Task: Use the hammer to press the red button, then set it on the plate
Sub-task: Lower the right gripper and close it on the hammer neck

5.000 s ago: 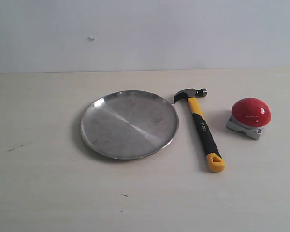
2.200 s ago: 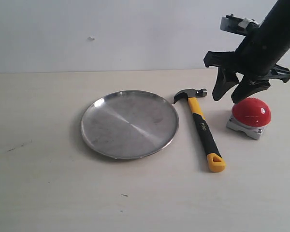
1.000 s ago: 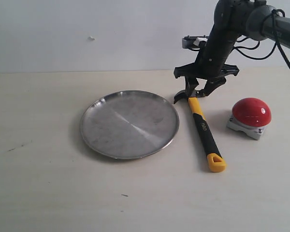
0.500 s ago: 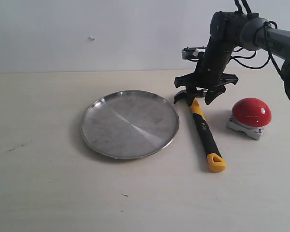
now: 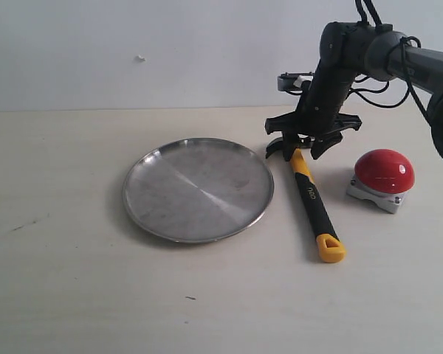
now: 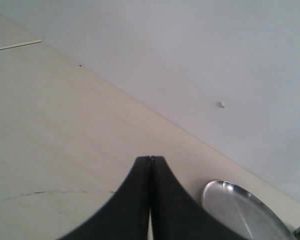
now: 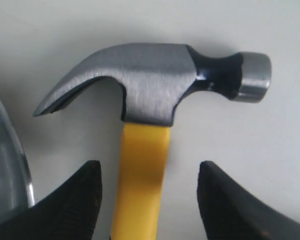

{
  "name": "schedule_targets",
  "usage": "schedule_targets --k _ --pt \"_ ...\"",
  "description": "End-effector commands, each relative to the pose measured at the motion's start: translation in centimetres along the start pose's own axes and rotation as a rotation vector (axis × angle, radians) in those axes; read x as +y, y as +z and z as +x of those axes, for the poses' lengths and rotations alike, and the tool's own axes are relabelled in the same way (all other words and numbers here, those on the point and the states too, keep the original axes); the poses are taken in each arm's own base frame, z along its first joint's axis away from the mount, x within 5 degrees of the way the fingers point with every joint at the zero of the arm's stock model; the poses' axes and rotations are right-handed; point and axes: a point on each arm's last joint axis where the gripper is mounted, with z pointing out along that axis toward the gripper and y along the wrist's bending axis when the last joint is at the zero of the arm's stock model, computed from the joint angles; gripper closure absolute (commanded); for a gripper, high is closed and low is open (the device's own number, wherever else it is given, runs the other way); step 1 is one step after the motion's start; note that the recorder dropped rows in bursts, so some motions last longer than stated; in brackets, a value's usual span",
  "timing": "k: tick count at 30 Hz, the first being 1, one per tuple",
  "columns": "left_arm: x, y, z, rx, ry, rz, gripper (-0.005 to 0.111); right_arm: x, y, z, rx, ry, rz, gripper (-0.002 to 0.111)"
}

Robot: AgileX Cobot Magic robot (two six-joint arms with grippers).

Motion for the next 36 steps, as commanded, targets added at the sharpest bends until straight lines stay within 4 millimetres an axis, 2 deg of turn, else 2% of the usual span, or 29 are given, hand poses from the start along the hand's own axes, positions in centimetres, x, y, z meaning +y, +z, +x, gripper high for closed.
schedule_targets --k 1,10,14,21,28,36 --pt "-0.1 -0.1 -0.1 -0.009 0.003 0.010 0.107 0.0 -0.3 -0.5 -0.052 -0.002 0.004 0.052" --pt "-0.1 -0.1 -0.1 -0.009 0.003 0.010 0.107 0.0 -0.3 -0.4 -0.032 -0.002 -0.001 0.052" --pt "-0.1 -0.1 -0.1 -0.009 0.003 0.010 0.107 0.1 -0.3 -0.2 -0.018 -0.055 -0.011 0.052" --pt "-0.1 -0.1 -0.1 -0.009 0.003 0.010 0.107 0.9 -0.3 -0.7 -0.068 0.005 -0.094 0.054" --pt "-0.1 -0.1 -0.1 -0.009 0.003 0.010 0.107 0.3 -0.3 -0.8 -0.080 -0.031 0.001 0.054" --pt "-0.1 -0.1 -0.1 -0.009 0.003 0.010 0.107 0.9 -0.2 -0.7 -0.073 -0.035 -0.019 0.054"
